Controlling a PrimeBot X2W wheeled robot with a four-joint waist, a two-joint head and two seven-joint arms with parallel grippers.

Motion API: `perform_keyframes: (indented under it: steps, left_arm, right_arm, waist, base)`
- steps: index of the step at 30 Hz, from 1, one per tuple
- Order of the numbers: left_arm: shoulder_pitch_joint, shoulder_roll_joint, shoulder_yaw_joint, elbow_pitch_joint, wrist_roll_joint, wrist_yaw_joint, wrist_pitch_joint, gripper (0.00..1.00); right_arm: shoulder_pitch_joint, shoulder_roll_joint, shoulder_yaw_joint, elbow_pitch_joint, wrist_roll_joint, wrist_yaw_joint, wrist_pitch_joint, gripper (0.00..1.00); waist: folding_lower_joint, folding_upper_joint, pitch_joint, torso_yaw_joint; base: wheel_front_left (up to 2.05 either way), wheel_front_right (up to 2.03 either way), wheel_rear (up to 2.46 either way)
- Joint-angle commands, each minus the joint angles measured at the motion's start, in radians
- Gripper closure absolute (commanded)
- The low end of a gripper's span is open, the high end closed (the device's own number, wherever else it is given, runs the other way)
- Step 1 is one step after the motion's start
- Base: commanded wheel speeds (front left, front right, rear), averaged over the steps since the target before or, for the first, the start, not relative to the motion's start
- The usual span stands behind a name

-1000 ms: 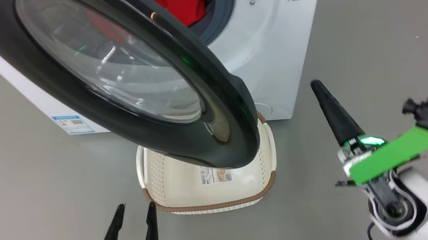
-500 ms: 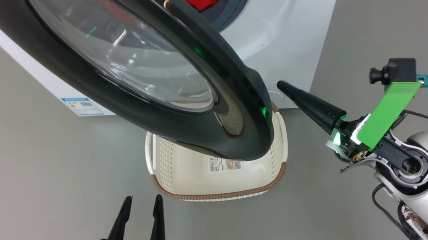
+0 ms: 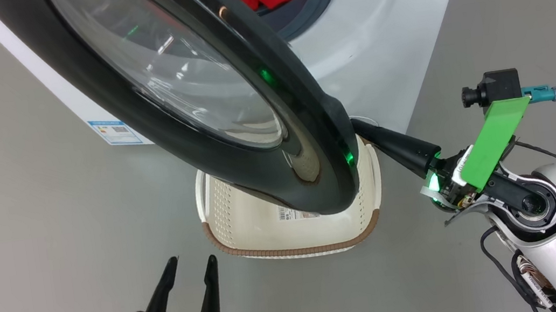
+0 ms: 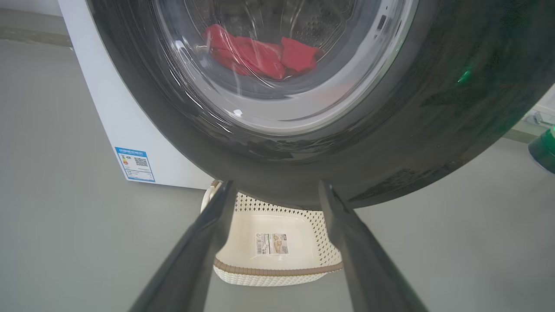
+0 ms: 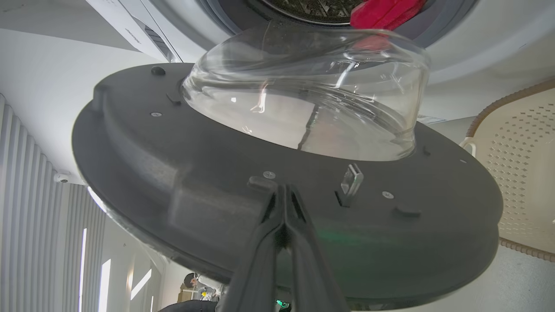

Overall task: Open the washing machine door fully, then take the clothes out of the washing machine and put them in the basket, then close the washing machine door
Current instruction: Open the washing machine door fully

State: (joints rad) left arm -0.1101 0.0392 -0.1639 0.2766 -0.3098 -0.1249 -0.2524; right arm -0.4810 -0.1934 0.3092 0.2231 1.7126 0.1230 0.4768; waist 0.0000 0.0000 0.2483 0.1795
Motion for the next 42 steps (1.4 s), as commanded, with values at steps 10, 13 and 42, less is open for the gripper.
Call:
perform_keyframes:
  steps: [10,13,42]
  left_arm:
    - [-0.002,0.011,0.021,-0.014,-0.009,0.006,-0.009,0.0]
    - [0.008,0.011,0.017,-0.015,-0.011,0.01,-0.009,0.0]
    - [0.075,0.011,0.003,-0.027,-0.024,0.038,-0.009,0.0]
  right_arm:
    - [0.047,0.068,0.011,-0.045,-0.064,0.008,0.089,1.0]
    - [0.062,0.081,0.015,-0.047,-0.074,0.008,0.104,1.0]
    - [0.135,0.138,0.066,-0.044,-0.1,0.008,0.156,1.0]
  waist:
    - [0.0,0.0,-0.041,0.049]
    - [0.0,0.0,-0.056,0.073]
    - [0.0,0.0,-0.143,0.333]
  base:
    - [0.0,0.0,0.0]
    - [0.0,0.0,0.0]
    - [0.0,0.0,0.0]
